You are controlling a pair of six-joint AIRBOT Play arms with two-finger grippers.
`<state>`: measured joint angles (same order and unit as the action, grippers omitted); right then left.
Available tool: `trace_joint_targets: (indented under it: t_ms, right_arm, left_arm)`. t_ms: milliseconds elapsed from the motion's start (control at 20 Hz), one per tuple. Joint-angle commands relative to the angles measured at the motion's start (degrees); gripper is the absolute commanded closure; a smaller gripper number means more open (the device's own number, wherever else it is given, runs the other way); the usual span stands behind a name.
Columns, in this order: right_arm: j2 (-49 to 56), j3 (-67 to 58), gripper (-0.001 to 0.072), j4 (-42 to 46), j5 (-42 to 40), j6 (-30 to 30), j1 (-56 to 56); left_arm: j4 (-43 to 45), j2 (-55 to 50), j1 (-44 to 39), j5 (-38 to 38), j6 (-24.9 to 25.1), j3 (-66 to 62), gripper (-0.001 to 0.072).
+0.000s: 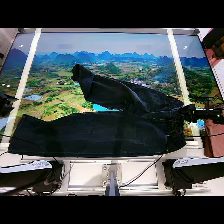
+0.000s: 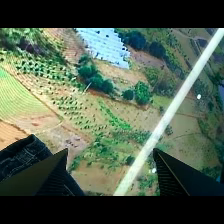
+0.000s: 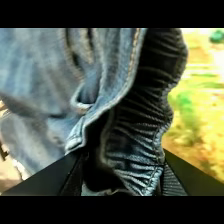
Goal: Fold the clothes and pants, and hang the long-sleeved shirts on hangers.
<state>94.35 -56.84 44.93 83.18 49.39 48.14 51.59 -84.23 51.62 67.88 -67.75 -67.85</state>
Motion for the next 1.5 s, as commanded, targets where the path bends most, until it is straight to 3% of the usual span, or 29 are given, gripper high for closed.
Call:
trace_joint_targets:
  t_ms: [0, 100, 200, 250, 550, 850, 1000, 1050, 1100, 1150, 1250, 1450]
  right_arm:
    - [0.17, -1.79, 0.0223, -0.81, 6.69, -0.42, 2.12]
    - [0.22, -1.79, 0.0214, -0.66, 7.34, 0.81, 3.17]
    - [0.26, -1.79, 0.0103, -0.09, 7.06, 1.18, 3.3]
    - [0.26, -1.79, 0.0085, 0.0, 6.27, 1.86, 3.1]
    - [0.68, -1.79, 0.0091, 1.92, -2.25, 4.2, 0.04]
    - [5.01, -1.79, 0.0128, 0.98, -3.52, 4.52, -5.55]
    - [5.05, -1.79, 0.0255, 1.33, -8.13, 3.45, -7.82]
    - [5.07, -1.79, 0.0397, 1.49, -10.01, 3.5, -8.17]
    - [5.07, -1.79, 0.0557, 1.31, -11.67, 3.5, -8.2]
    - [5.05, -1.79, 0.0669, 1.36, -12.9, 3.56, -8.17]
    - [5.05, -1.79, 0.0673, 1.44, -13.81, 3.52, -8.2]
    - [5.05, -1.79, 0.0673, 1.44, -13.77, 3.52, -8.17]
  left_arm:
    - [-0.24, 0.02, -0.22, 0.02, 0.04, -0.02, 0.0135]
    - [-0.24, 0.02, -0.22, 0.04, 0.02, -0.02, 0.0136]
    - [-0.26, 0.02, -0.22, 0.09, 0.02, -0.02, 0.0137]
    - [-0.26, 0.02, -0.22, 0.11, 0.02, -0.02, 0.0137]
    - [-0.26, 0.02, -0.22, 0.09, 0.0, -0.02, 0.0137]
    - [-0.31, 0.02, -0.5, 0.09, 0.02, -0.02, 0.0137]
    - [-3.13, 0.02, -2.05, -0.87, 0.07, -0.02, 0.0137]
    - [-5.51, 0.02, -2.73, -1.2, 0.85, -0.02, 0.0137]
    - [-8.37, 0.02, -3.69, -1.25, 4.04, -0.02, 0.0137]
    - [-10.8, 0.02, -5.09, -1.25, 8.04, -0.02, 0.0137]
    - [-13.16, 0.04, -9.42, -2.36, 15.02, -0.04, 0.0142]
    - [-13.11, 0.04, -23.34, -15.54, 19.26, -0.09, 0.0149]
